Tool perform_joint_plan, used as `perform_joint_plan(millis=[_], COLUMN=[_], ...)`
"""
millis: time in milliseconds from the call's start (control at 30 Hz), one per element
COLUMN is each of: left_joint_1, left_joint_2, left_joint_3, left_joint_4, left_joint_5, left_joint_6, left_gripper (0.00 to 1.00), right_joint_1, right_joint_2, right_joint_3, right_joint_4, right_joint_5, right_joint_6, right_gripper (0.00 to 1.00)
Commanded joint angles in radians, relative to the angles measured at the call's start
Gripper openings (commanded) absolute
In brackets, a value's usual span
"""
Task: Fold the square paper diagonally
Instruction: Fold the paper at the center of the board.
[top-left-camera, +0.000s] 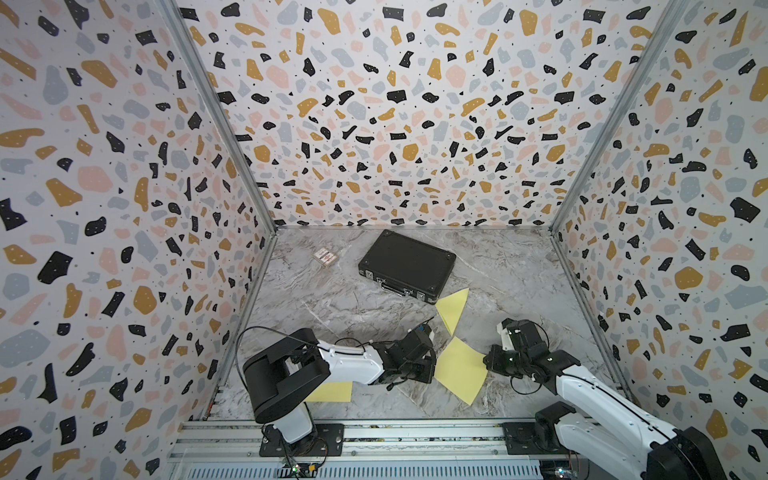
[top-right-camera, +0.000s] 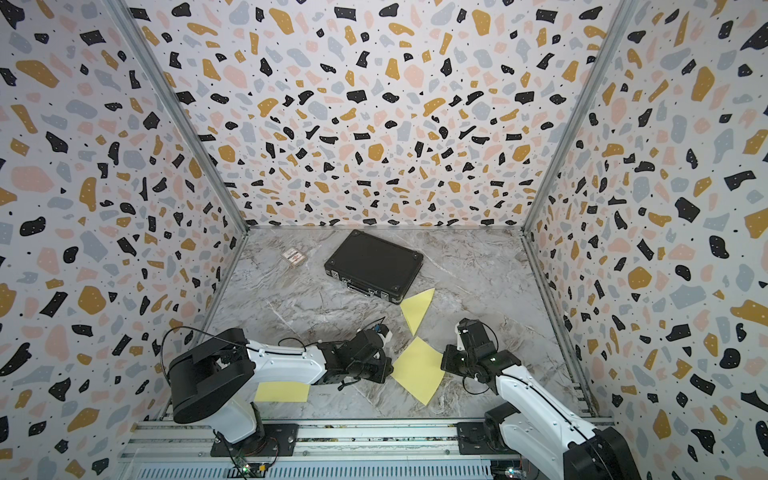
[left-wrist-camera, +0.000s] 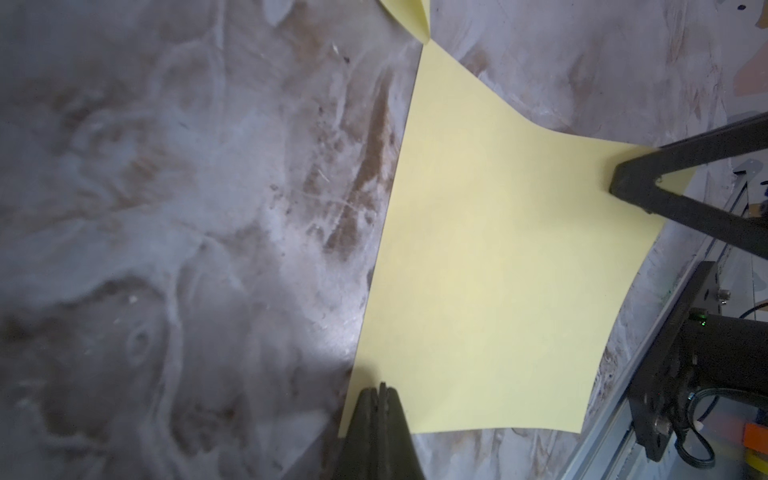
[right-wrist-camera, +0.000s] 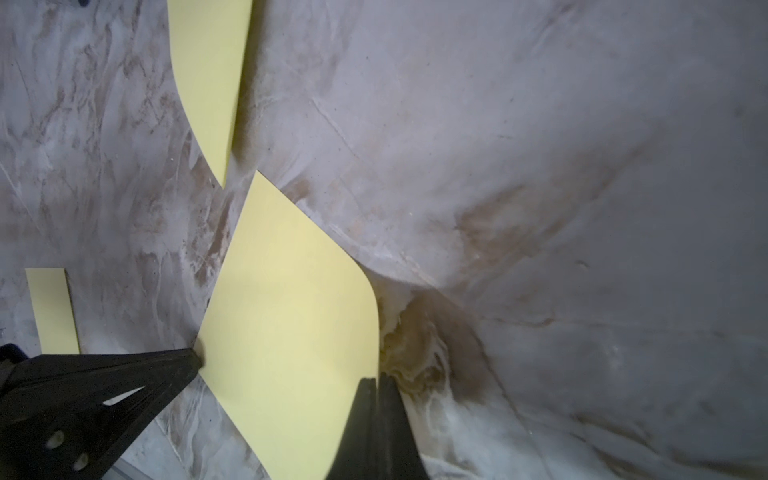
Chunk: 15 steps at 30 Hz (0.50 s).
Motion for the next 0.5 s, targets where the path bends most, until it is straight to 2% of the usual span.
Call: perform_joint_plan(millis=[0,167,467], left_joint_1=[0.005,0.000,-0.037], left_joint_2=[0.035,0.049,0.089], left_joint_3=[-0.041,-0.066,-0.066], left_joint_4=[0.014,0.038,0.049], left_joint_5=[0.008,0.037,0.044], left_joint_6=[-0.006,-0.010,-0.016], left_gripper=[0.01,0.00,0.00], right_joint_1=[-0.001,0.030,0.244], right_joint_2=[-0.033,-0.070,-0.018], right_joint_3=[0.038,0.043,0.052], right_joint_4=[-0.026,-0.005,0.087], right_joint_5=[-0.040,-0.044,0.129], right_joint_6=[0.022,0.076,0.205], right_gripper=[0.00,0.00,0.00])
